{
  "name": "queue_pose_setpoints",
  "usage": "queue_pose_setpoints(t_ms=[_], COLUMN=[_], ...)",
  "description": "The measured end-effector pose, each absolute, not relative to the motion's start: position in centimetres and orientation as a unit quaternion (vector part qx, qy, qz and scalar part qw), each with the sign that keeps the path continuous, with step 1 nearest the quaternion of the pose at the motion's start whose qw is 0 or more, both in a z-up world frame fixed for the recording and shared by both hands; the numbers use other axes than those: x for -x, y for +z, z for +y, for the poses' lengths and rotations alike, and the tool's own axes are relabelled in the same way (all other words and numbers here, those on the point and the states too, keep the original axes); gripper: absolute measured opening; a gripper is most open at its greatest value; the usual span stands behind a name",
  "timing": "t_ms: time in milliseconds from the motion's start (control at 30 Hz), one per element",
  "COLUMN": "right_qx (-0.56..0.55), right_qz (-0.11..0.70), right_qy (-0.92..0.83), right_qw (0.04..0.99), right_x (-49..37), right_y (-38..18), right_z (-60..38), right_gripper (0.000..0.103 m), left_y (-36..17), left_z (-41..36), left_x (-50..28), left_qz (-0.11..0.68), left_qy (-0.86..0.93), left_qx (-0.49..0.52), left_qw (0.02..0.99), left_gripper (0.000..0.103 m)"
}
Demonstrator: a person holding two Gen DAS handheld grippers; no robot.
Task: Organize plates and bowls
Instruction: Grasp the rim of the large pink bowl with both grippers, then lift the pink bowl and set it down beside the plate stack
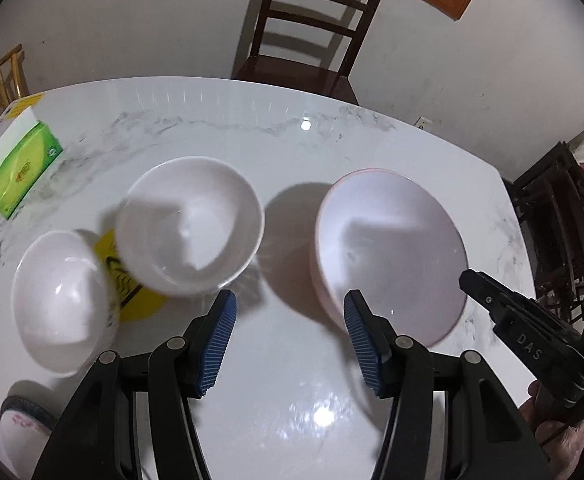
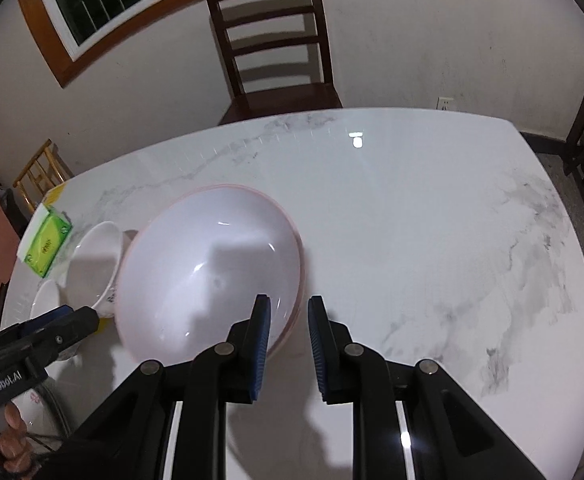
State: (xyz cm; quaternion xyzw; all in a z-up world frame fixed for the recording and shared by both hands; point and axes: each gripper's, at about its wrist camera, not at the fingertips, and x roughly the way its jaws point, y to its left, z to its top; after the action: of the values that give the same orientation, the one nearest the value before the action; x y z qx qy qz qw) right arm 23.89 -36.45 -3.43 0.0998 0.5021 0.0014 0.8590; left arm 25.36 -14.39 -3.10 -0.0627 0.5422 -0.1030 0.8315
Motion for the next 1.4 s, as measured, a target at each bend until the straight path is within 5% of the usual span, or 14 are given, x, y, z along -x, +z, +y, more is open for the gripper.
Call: queue_pose_setpoints(t_ms=[300,533,1400], right_qx=[-0.096,-0.106,-0.109], right_qz=[0.525,0.533,0.543], right_qy=[-0.001,0.003,0.008], right_qw=[0.846,0.840,0.832], right_x=[-26.0,-26.2,-12.7], right_y=[-5.8,-6.9,-3.1], right_z=[-36.1,-36.2,-30.5], right_gripper=[0.020,0.016,0.013], left_y=[-5.7,-6.9,-2.7], left_z=[-16.0,-16.3,-12.2], left_x=[-27.8,-28.2,-15.0], left_qz=[0.565,0.570,0.587], left_qy=[-0.106,-0.133,-0.141], left_qx=[0.070,0.085,0.071], left_qw=[0.815,0.806,0.794], left_gripper=[0.049,0.015,0.013])
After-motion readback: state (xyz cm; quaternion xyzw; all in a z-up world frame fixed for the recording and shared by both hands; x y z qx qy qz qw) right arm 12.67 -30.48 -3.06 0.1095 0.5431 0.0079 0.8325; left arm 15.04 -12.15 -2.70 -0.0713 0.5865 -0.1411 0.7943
